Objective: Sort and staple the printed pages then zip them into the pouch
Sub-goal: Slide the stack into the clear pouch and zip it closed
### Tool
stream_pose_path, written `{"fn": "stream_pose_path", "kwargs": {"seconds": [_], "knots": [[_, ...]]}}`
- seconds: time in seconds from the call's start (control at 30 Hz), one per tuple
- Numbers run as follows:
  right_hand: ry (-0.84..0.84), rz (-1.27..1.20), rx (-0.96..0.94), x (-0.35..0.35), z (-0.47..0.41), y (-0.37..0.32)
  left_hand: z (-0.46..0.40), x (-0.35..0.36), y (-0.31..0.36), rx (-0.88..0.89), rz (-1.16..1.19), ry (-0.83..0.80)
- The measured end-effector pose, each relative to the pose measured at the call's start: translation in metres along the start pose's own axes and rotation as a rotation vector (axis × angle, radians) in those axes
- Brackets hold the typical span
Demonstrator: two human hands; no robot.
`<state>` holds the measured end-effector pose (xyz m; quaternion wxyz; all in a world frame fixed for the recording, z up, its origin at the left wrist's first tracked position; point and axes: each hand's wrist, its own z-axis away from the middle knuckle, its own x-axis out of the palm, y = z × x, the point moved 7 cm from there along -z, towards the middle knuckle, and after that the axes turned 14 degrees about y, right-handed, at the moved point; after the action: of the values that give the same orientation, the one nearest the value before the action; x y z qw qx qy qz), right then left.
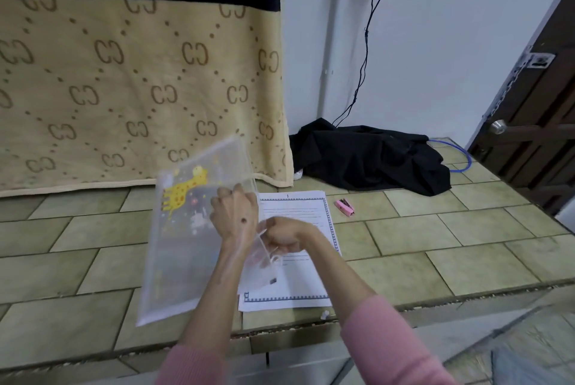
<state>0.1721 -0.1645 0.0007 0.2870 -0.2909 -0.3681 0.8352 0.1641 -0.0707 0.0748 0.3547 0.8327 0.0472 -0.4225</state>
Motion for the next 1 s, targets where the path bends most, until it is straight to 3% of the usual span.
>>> {"fn": "stream_pose_path", "kwargs": {"seconds": [0.1, 0.2, 0.27, 0.3, 0.43, 0.57, 0.9, 1.0], "knots": [[0.199, -0.025, 0.066, 0.002, -0.019, 0.03, 0.02, 0.037, -0.031, -0.012, 0.005, -0.153], [0.665, 0.171, 0.053, -0.052, -0.026, 0.051, 0.04, 0.048, -0.05, -0.011, -0.021, -0.171], [0.931, 0.231, 0.17, -0.09, -0.011, 0.07, 0.047, 0.05, -0.055, 0.005, 0.001, -0.159], [0.985, 0.234, 0.265, -0.102, -0.005, 0.082, 0.049, 0.049, -0.056, 0.011, 0.021, -0.153], [0.932, 0.178, 0.427, -0.112, -0.006, 0.098, 0.053, 0.05, -0.079, -0.105, 0.174, -0.062], [0.875, 0.091, 0.356, -0.119, -0.011, 0.09, 0.056, 0.057, -0.097, -0.222, 0.257, -0.007], [0.504, -0.409, 0.301, -0.103, 0.004, 0.091, 0.052, 0.064, -0.107, -0.274, 0.307, -0.026], [0.494, -0.369, 0.247, -0.095, 0.01, 0.091, 0.051, 0.065, -0.109, -0.261, 0.313, -0.025]]}}
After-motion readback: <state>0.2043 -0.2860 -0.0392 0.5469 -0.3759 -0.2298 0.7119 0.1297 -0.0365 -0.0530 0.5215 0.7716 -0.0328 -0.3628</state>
